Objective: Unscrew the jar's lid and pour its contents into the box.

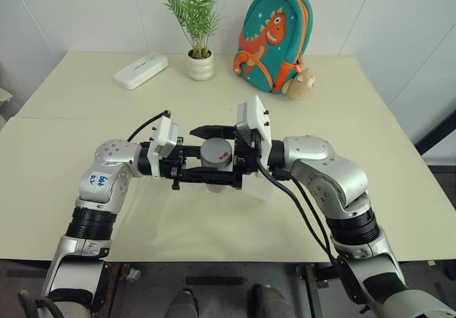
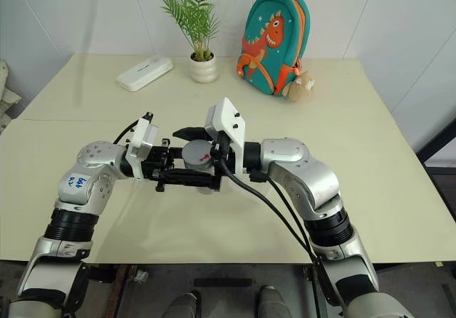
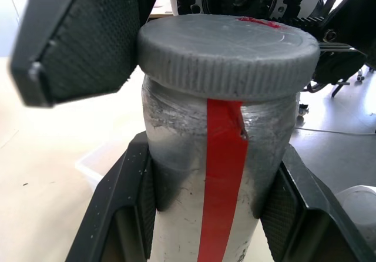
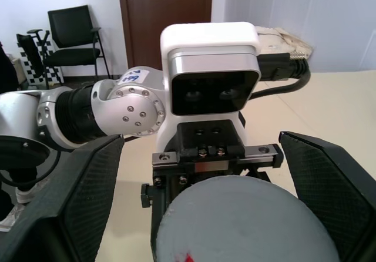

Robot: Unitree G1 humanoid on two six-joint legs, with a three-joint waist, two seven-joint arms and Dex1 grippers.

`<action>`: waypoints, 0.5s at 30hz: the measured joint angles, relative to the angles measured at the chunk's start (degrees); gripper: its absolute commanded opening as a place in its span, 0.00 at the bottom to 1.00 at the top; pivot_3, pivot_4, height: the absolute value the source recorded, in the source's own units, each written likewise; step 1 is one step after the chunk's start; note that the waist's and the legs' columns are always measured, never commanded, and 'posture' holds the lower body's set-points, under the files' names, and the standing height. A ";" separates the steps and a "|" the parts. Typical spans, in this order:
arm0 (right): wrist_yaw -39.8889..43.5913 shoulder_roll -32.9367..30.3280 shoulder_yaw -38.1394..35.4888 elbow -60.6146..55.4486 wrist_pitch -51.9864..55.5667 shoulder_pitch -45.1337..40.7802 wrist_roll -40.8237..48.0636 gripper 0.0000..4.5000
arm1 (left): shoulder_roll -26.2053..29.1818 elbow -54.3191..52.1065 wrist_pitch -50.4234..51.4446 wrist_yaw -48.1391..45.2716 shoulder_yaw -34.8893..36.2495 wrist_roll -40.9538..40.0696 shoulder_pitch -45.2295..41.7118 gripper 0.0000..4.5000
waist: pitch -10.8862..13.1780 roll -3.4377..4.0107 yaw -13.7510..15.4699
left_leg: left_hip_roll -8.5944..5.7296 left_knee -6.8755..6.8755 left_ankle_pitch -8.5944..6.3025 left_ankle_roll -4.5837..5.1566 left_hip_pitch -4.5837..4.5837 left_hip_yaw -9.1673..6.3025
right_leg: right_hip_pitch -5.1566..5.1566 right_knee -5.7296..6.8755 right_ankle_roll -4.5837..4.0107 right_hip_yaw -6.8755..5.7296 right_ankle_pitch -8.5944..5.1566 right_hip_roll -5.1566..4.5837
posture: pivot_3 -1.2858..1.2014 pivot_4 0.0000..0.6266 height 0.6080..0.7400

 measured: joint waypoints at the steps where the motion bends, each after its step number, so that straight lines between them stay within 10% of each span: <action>1: -0.12 0.00 0.00 0.00 -0.03 0.00 -0.05 0.99 | 0.01 -0.20 0.00 -0.01 0.03 -0.02 0.00 0.43 | 0.00 0.00 -0.01 | 0.00 0.00 0.00 0.00 0.00 0.00 | 0.00 0.00 0.00 0.00 0.00 0.00 | 0.52 0.24 1.00; 15: -0.99 0.46 0.00 2.92 -1.28 -0.06 -1.16 0.99 | 0.05 -1.44 -0.05 -1.47 0.89 -1.49 0.32 0.43 | 0.00 0.00 -0.08 | 0.00 0.00 0.00 0.00 0.00 0.00 | 0.00 0.00 0.00 0.00 0.00 0.00 | 0.52 0.24 1.00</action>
